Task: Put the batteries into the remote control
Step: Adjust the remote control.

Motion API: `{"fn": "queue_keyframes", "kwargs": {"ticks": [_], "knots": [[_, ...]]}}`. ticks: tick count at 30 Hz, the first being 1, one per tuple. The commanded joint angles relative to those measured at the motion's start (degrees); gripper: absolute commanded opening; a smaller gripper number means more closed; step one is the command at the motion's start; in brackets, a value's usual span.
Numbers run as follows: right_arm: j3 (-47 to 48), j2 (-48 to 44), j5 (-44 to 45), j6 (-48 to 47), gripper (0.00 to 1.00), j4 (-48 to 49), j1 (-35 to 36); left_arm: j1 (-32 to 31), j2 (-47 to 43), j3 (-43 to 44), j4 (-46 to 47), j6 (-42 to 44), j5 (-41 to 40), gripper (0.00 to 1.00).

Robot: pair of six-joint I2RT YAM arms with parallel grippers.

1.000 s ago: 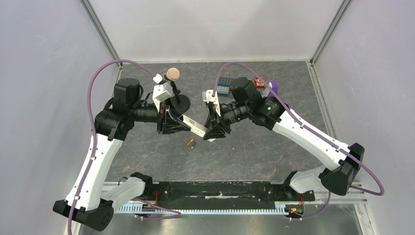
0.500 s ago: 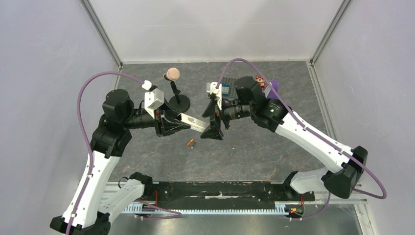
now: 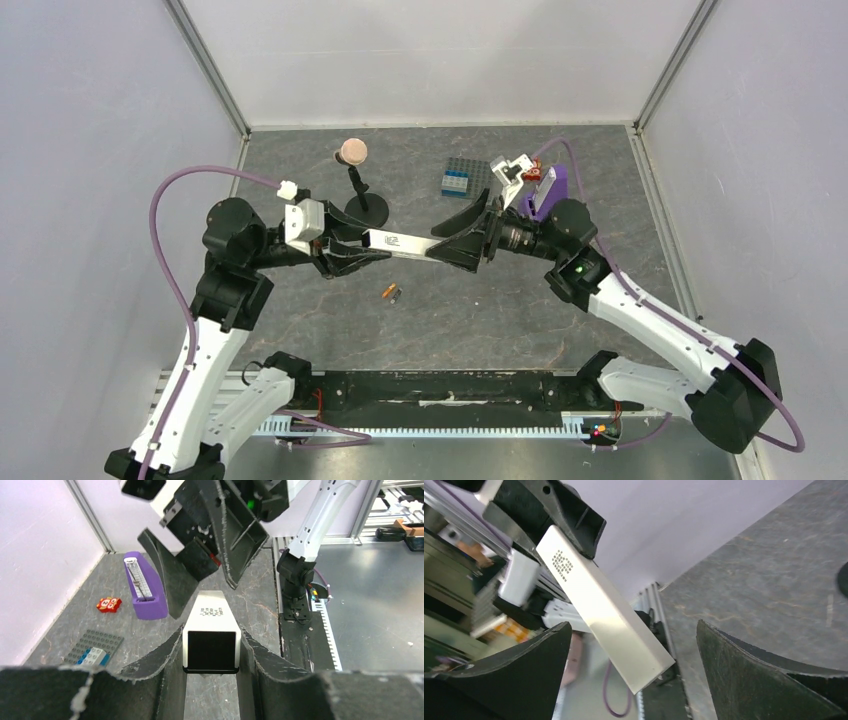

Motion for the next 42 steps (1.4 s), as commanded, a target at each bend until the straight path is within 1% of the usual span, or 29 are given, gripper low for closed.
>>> {"fn": "queue_keyframes", "kwargs": {"ticks": [1,2,4,8,13,17,25,30,35,37,42], "knots": [[-6.3,-0.3,3.6,23.4,0.98,25.7,0.0,-0.2,0.0,2.8,6.3,-3.7,4.4,0.02],[-7.1,-0.1,4.0,25.2,0.98,27.3,-0.1,-0.1,-0.1,2.9,6.6,-3.7,4.8,0.02],[-7.9,0.1,4.9,27.3,0.98,29.6,0.0,-0.2,-0.3,3.0,7.6,-6.8,5.3,0.02],[-9.4,1.5,5.0,33.3,0.96,36.4,0.1,-0.2,-1.3,1.4,13.7,-11.4,4.2,0.02],[-9.9,4.6,3.5,39.9,0.88,43.5,0.3,-0.2,-2.4,-1.6,21.4,-15.7,0.4,0.02],[-9.4,5.6,2.9,41.5,0.84,44.6,0.6,-0.2,-2.5,-2.6,25.1,-17.5,-1.8,0.02],[-7.4,7.5,1.7,41.4,0.70,42.7,1.6,-0.2,-2.2,-3.0,25.6,-17.8,-2.7,0.02],[-6.7,8.5,1.3,41.5,0.67,42.5,2.3,-0.2,-1.8,-3.1,25.6,-17.9,-2.6,0.02],[-7.0,9.0,1.5,42.0,0.57,42.8,2.4,-0.2,-1.5,-2.9,25.4,-18.0,-1.6,0.02],[-7.5,9.0,1.6,42.4,0.52,43.2,2.4,-0.2,-1.6,-2.9,25.3,-17.9,-1.5,0.02],[-9.3,9.5,1.9,44.5,0.32,46.3,2.4,-0.2,-1.8,-2.7,25.0,-17.4,-1.5,0.02]]}}
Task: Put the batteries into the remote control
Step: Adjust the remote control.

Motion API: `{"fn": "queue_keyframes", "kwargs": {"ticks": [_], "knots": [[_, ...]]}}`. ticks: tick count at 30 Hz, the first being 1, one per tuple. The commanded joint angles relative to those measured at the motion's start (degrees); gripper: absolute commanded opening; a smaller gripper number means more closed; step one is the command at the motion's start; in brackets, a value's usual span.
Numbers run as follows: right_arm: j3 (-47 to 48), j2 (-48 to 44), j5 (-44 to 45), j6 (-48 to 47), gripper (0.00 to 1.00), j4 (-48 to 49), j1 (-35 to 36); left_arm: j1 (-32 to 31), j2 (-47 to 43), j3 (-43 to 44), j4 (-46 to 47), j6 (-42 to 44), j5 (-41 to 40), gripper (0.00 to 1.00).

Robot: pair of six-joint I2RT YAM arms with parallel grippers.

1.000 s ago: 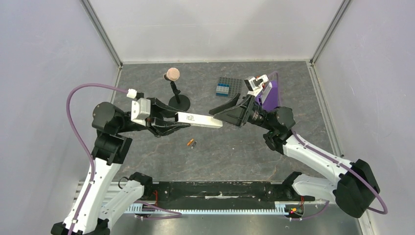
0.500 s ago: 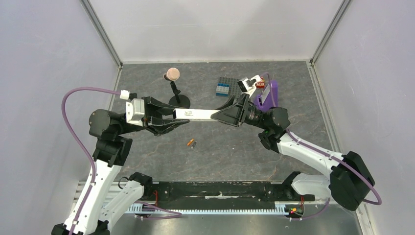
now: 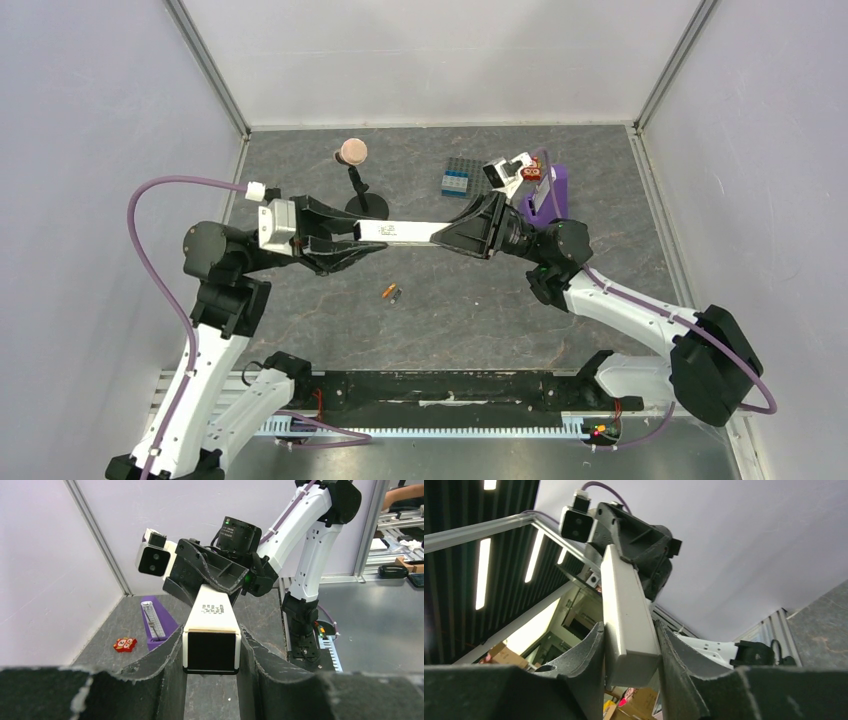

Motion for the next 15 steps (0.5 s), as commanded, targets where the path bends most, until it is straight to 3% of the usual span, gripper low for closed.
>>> {"fn": "queue_keyframes", "kwargs": {"ticks": [1,4,7,15], "knots": [[-0.5,0.9,-0.1,0.9,0.29,3.8,0.4,-0.2,-0.3,0.7,1.8,-1.6,-0.2,0.02],[-1.5,0.8,-0.3,1.4,0.24,4.9,0.2,-0.2,-0.3,1.4,-0.1,0.2,-0.4,0.02],[-2.8,0.7,-0.3,2.1,0.26,6.0,-0.3,-0.2,-0.1,2.1,-2.2,1.7,-0.5,0.02],[-3.4,-0.5,0.1,0.0,0.46,1.6,-1.7,-0.2,0.9,2.5,-5.0,3.2,0.0,0.02]]}}
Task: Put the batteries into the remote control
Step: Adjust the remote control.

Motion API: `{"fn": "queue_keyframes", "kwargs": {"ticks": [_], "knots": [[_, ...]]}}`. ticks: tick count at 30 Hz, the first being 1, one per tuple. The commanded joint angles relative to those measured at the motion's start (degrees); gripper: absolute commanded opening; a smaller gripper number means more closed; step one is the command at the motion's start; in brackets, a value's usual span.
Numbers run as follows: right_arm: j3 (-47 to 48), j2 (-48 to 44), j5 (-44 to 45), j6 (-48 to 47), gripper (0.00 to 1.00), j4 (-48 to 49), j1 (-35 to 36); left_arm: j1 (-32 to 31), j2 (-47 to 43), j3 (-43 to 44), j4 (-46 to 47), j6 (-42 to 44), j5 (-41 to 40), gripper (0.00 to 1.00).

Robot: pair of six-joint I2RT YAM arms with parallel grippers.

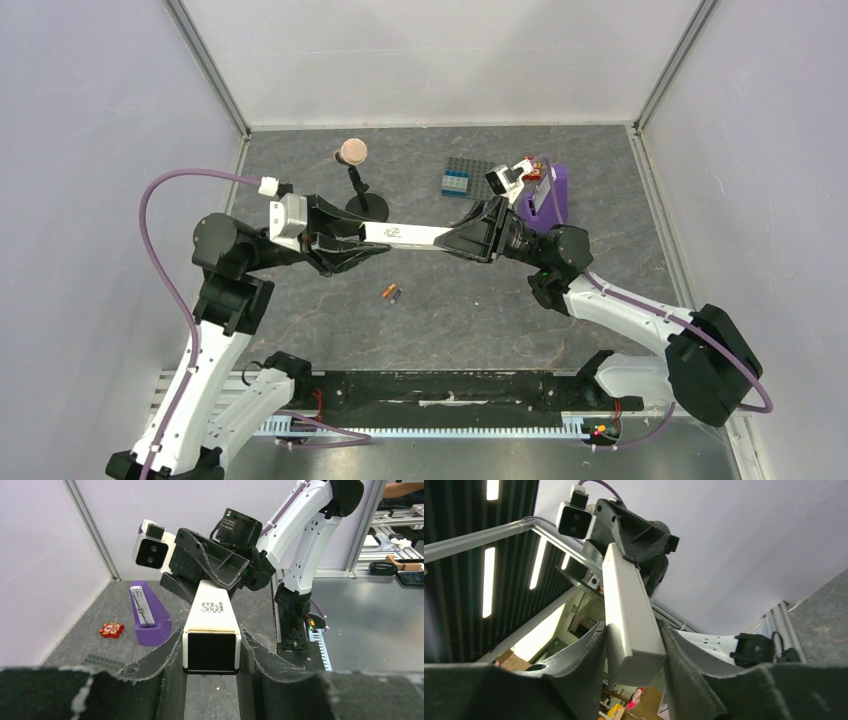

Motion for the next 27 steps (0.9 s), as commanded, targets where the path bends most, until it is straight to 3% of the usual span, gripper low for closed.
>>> {"fn": "queue_keyframes", "kwargs": {"ticks": [1,7,11,16,23,27], "knots": [[1.0,-0.8,0.2,-4.9,0.48,-5.4,-0.7,-0.1,1.0,2.4,0.3,1.5,0.1,0.02],[3.7,-1.0,1.3,-10.8,0.59,-18.4,-0.8,-0.1,1.8,1.4,-0.1,2.1,-0.3,0.02],[3.1,-1.2,1.6,-11.7,0.60,-22.1,-1.5,-0.1,2.7,1.7,-3.6,5.0,-0.7,0.02],[1.8,-1.9,1.8,-12.7,0.56,-25.0,-2.9,-0.1,2.9,2.0,-6.0,7.3,-1.7,0.02],[-1.5,-3.4,1.2,-12.2,0.42,-23.1,-4.8,0.0,2.9,2.3,-6.0,7.5,-2.6,0.02],[-3.2,-3.7,1.0,-11.5,0.45,-21.0,-5.4,-0.1,2.9,2.4,-6.0,7.4,-3.0,0.02]]}}
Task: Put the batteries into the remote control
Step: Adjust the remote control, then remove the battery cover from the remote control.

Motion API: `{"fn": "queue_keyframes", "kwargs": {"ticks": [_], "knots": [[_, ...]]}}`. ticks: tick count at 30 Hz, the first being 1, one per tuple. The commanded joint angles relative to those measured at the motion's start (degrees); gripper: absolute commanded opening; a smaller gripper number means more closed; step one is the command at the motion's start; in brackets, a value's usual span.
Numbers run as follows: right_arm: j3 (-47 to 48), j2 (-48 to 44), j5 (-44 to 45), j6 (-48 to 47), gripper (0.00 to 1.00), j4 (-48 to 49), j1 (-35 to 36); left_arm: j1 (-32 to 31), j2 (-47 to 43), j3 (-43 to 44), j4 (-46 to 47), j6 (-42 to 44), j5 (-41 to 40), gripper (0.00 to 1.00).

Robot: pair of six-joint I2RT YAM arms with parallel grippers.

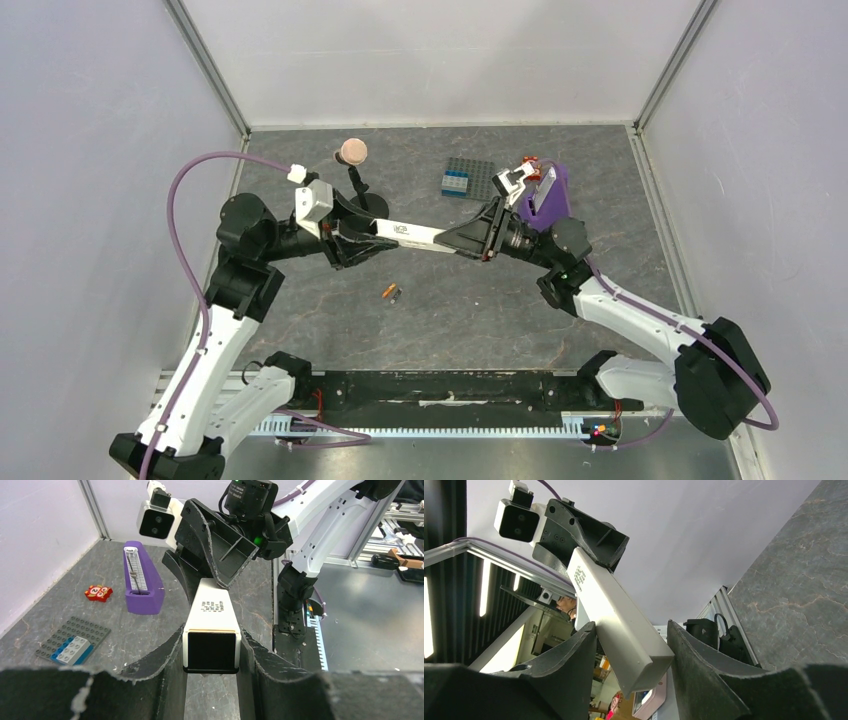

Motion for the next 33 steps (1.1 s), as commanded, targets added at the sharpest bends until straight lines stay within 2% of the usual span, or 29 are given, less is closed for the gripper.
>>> {"fn": "queue_keyframes", "kwargs": {"ticks": [1,6,9,13,18,22,26,33], "knots": [[-3.0,-0.3,1.0,-1.3,0.49,-1.1,-1.8,-0.1,-0.9,2.3,3.0,2.2,-1.0,0.02],[-3.2,0.1,1.1,-1.1,0.64,-0.6,-1.8,-0.1,-0.6,2.2,3.0,2.2,-1.6,0.02],[-2.8,0.5,1.6,-1.4,0.69,-1.7,-2.0,-0.1,-0.2,2.0,3.1,2.2,-2.1,0.02],[-3.1,1.1,1.8,-1.1,0.71,-1.9,-2.3,0.0,0.4,1.8,2.4,3.1,-2.2,0.02],[-3.1,1.3,1.9,-1.9,0.66,-3.3,-2.8,-0.1,1.2,2.4,-2.8,7.4,-2.4,0.02],[0.9,1.1,2.7,-10.2,0.65,-17.7,-2.8,-0.1,1.6,1.9,-3.5,7.9,-2.3,0.02],[2.2,0.6,3.7,-14.3,0.63,-23.6,-2.9,-0.1,1.9,1.0,-3.1,7.6,-2.6,0.02],[1.9,0.6,3.9,-13.6,0.44,-22.3,-3.0,-0.1,2.2,0.2,-3.1,7.7,-2.5,0.02]]}}
